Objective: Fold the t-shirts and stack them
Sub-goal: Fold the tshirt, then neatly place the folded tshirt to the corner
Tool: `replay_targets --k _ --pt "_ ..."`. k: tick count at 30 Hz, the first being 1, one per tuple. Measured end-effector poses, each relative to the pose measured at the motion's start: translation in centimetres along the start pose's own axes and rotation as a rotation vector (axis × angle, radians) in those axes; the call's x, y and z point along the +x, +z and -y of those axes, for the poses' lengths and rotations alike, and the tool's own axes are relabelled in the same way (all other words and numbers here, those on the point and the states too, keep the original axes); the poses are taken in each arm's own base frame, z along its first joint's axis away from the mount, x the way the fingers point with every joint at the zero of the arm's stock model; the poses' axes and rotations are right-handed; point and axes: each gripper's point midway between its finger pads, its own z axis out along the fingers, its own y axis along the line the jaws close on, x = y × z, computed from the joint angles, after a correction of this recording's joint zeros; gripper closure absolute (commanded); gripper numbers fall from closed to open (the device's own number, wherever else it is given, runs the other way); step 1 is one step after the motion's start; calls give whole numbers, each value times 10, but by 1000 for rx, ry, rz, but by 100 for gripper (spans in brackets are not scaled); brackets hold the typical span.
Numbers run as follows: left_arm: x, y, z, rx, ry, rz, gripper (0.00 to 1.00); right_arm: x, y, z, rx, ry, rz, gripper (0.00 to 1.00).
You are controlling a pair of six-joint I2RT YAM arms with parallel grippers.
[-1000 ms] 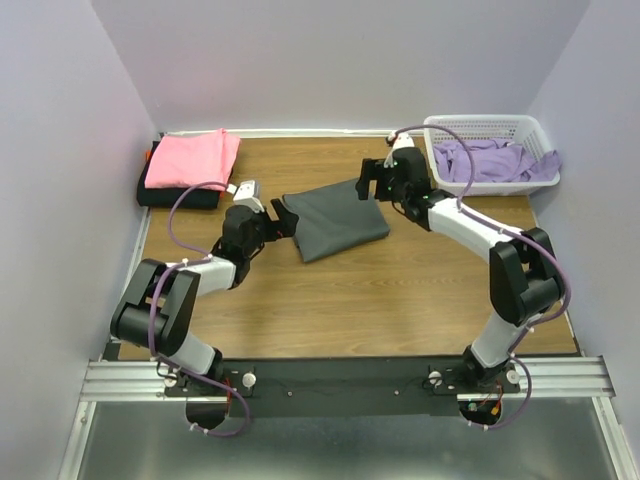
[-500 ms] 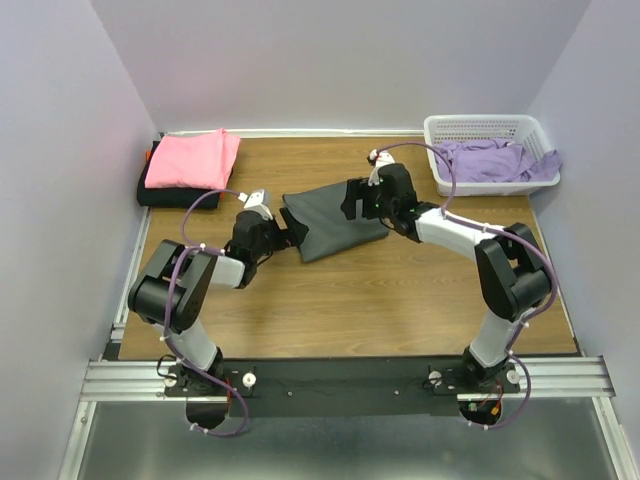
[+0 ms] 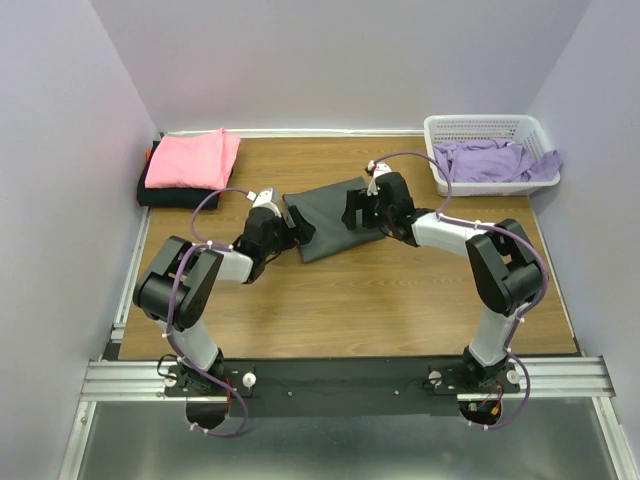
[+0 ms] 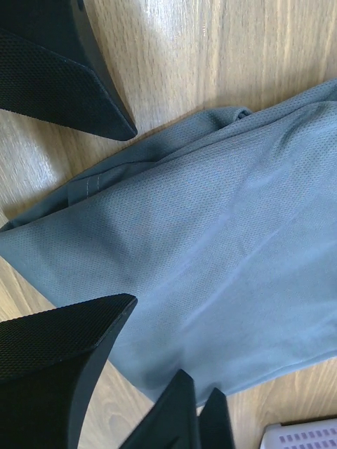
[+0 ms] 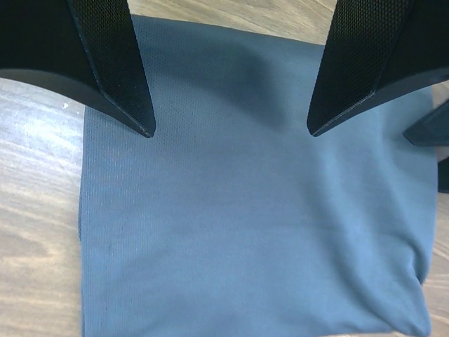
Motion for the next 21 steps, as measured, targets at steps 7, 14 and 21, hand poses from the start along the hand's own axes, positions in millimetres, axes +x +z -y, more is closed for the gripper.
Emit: replay_targets --k 7,14,21 --pt "-2 2 -2 -35 -22 10 2 14 -2 4 6 -1 -21 5" --pt "-6 16 3 -37 -26 21 7 6 -12 1 -1 -4 9 5" --pt "1 26 -3 -67 -29 14 79 -3 -24 -1 -11 -6 46 5"
